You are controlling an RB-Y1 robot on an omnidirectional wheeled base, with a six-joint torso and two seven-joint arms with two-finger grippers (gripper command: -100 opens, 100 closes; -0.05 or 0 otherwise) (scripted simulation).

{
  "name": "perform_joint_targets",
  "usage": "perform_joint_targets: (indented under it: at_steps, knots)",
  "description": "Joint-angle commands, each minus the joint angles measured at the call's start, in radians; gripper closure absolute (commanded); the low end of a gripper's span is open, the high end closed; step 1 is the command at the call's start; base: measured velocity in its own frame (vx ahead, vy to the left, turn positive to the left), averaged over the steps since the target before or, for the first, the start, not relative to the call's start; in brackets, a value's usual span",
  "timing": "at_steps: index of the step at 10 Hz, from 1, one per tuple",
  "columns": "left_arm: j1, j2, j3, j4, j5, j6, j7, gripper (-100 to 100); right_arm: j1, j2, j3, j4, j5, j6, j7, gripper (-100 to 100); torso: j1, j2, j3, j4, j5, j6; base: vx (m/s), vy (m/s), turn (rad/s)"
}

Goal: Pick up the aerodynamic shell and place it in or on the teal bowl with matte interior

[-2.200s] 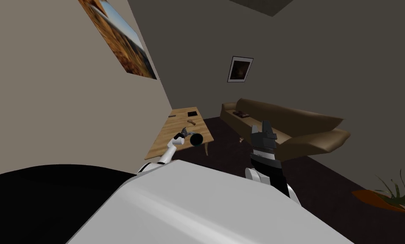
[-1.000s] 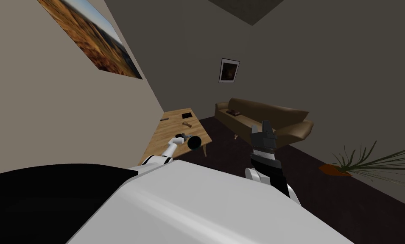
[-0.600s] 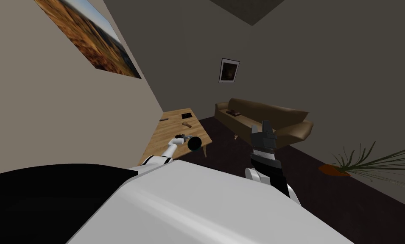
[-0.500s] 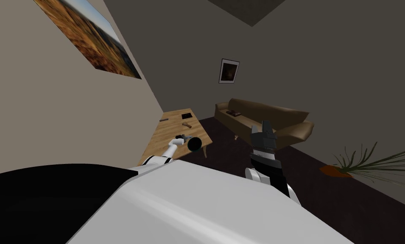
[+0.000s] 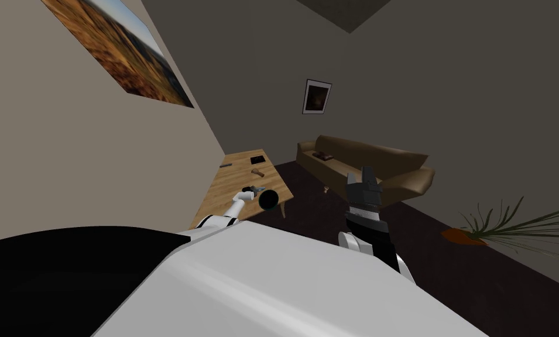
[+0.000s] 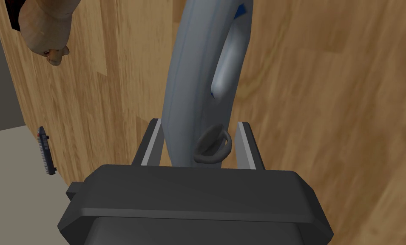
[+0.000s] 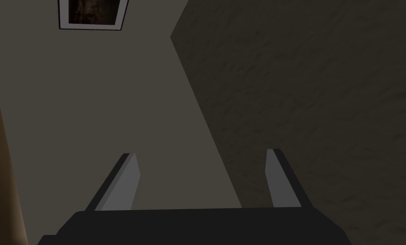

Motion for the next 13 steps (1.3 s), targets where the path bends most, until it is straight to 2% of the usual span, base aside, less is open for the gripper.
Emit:
perform_joint_targets:
  at_steps: [1, 2, 3, 4, 5, 6, 9, 10, 12, 13]
  knots:
    - [0.0, 0.0, 0.0, 0.0, 0.0, 0.0, 0.0, 100, 0.0, 0.0, 0.0, 0.0, 0.0, 0.0, 0.0, 0, 0.0, 0.0, 0.0, 0.0, 0.0, 0.0, 0.0, 0.0, 0.0]
    - [0.0, 0.0, 0.0, 0.0, 0.0, 0.0, 0.0, 0, 0.0, 0.0, 0.0, 0.0, 0.0, 0.0, 0.0, 0, 0.0, 0.0, 0.0, 0.0, 0.0, 0.0, 0.0, 0.0, 0.0]
    - [-0.004, 0.009, 0.0, -0.024, 0.001, 0.029, 0.005, 100, 0.0, 0.0, 0.0, 0.0, 0.0, 0.0, 0.0, 0, 0.0, 0.0, 0.0, 0.0, 0.0, 0.0, -0.058, -0.013, -0.005]
    - [-0.005, 0.003, 0.002, -0.01, -0.005, 0.012, 0.004, 100, 0.0, 0.0, 0.0, 0.0, 0.0, 0.0, 0.0, 0, -0.001, 0.003, 0.002, 0.001, 0.0, 0.0, -0.036, -0.007, -0.004]
    - [-0.006, 0.003, 0.002, -0.012, -0.005, 0.016, 0.005, 0, 0.0, 0.0, 0.0, 0.0, 0.0, 0.0, 0.0, 0, -0.001, 0.003, 0.002, 0.001, 0.0, 0.0, 0.0, 0.0, 0.0]
    - [-0.027, 0.013, 0.0, -0.029, -0.004, 0.014, 0.004, 100, 0.0, 0.0, 0.0, 0.0, 0.0, 0.0, 0.0, 0, -0.001, 0.002, 0.001, 0.001, 0.0, 0.0, -0.093, -0.055, 0.012]
    - [-0.066, 0.045, -0.012, -0.059, -0.001, 0.035, 0.002, 100, 0.0, 0.0, 0.0, 0.0, 0.0, 0.0, 0.0, 0, -0.005, 0.014, 0.009, 0.004, -0.002, 0.0, -0.18, -0.047, -0.002]
    - [-0.066, 0.045, -0.012, -0.059, -0.001, 0.035, 0.002, 100, 0.0, 0.0, 0.0, 0.0, 0.0, 0.0, 0.0, 0, -0.005, 0.016, 0.01, 0.005, -0.003, 0.0, -0.153, -0.022, 0.004]
    - [-0.074, 0.055, -0.016, -0.064, 0.0, 0.045, 0.001, 100, 0.0, 0.0, 0.0, 0.0, 0.0, 0.0, 0.0, 0, -0.003, 0.013, 0.009, 0.005, -0.003, 0.0, -0.092, -0.004, -0.001]
    - [-0.089, 0.074, -0.026, -0.074, 0.002, 0.069, 0.001, 100, 0.0, 0.0, 0.0, 0.0, 0.0, 0.0, 0.0, 0, -0.003, 0.01, 0.007, 0.004, -0.002, 0.0, -0.085, 0.009, -0.017]
